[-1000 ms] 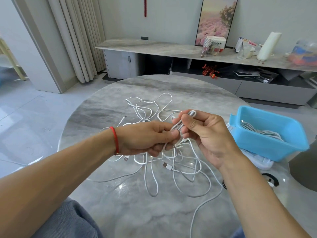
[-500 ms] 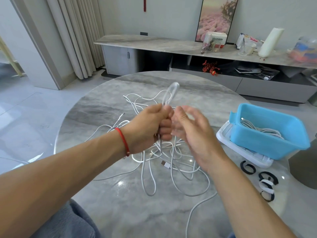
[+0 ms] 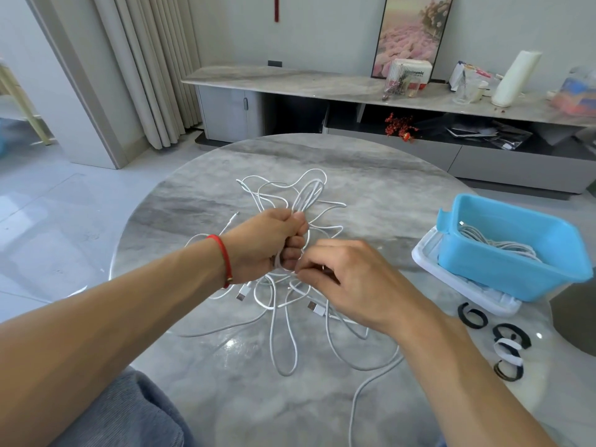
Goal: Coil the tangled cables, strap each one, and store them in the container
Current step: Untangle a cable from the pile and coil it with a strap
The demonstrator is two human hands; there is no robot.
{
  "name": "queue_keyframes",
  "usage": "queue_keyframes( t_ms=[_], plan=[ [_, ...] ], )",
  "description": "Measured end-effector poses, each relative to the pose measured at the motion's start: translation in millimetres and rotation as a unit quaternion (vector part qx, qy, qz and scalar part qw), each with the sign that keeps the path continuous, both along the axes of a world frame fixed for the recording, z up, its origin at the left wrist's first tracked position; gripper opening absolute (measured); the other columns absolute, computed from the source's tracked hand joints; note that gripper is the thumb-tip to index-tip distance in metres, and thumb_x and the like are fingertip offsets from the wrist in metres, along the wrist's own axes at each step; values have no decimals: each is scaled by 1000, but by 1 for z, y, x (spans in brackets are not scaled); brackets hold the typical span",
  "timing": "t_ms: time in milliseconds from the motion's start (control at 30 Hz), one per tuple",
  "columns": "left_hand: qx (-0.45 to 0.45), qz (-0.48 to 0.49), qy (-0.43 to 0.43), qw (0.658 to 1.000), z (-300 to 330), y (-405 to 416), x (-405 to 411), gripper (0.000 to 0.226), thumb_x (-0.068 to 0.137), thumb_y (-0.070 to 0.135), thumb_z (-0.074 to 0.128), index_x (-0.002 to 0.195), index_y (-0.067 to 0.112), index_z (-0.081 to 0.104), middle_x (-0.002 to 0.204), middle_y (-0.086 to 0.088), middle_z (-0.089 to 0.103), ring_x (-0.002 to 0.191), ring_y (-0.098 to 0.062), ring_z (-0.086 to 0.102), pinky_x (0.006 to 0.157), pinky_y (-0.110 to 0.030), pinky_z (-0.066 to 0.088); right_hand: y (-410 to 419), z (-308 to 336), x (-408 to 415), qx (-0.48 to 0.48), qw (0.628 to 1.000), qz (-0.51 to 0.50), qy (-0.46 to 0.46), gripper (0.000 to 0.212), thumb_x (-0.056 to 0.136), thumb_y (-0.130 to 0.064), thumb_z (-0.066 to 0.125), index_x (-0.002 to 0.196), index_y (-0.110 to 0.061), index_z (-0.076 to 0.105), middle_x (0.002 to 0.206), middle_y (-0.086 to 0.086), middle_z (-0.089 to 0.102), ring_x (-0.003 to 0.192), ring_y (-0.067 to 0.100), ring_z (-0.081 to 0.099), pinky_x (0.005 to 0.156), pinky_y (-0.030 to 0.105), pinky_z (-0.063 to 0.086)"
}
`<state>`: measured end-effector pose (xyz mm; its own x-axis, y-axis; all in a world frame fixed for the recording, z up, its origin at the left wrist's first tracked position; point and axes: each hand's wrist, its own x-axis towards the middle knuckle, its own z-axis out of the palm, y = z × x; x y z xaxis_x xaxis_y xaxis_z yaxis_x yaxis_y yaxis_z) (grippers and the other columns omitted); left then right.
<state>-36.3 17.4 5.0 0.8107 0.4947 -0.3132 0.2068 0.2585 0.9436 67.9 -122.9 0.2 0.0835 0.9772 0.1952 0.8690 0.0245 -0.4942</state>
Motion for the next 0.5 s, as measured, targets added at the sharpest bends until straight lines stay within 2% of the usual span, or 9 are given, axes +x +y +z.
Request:
queue_keyframes(
  t_ms=[133,233,333,400,500],
  plan=[
    [0,-44,19,999,-5,1,-2,35,108,24,39,78,12,50,65,-6,44,54,-16,41,48,-25,43,3,3,-1,4,1000,14,-3,9,98,-22,68,99,-14,74,98,-2,66,94,24,63,83,47,50],
    [-19,-99,23,995,-7,1,-5,39,107,17,42,75,11,63,68,-10,59,55,-21,53,49,-27,50,3,3,0,19,999,7,44,6,89,-16,77,92,-16,71,89,-7,71,86,15,65,81,43,51],
    [-15,-164,32,986,-9,1,-5,46,95,-7,40,75,16,75,76,-9,70,58,-21,61,54,-29,56,3,3,1,12,999,-4,47,33,84,-22,82,90,-28,51,78,-13,71,75,6,63,74,39,52],
    [-15,-180,40,983,-11,1,-4,43,95,-7,41,79,15,75,80,-9,70,61,-24,63,54,-30,56,3,1,3,13,999,-23,19,43,81,-29,84,88,-31,41,75,-12,66,68,9,57,68,39,49],
    [6,-180,62,982,-12,-1,-3,42,98,-4,41,78,17,72,75,-6,68,54,-23,60,45,-25,48,4,-2,4,18,998,-52,0,47,79,-37,84,85,-31,37,68,-12,55,63,9,51,59,34,37]
  ],
)
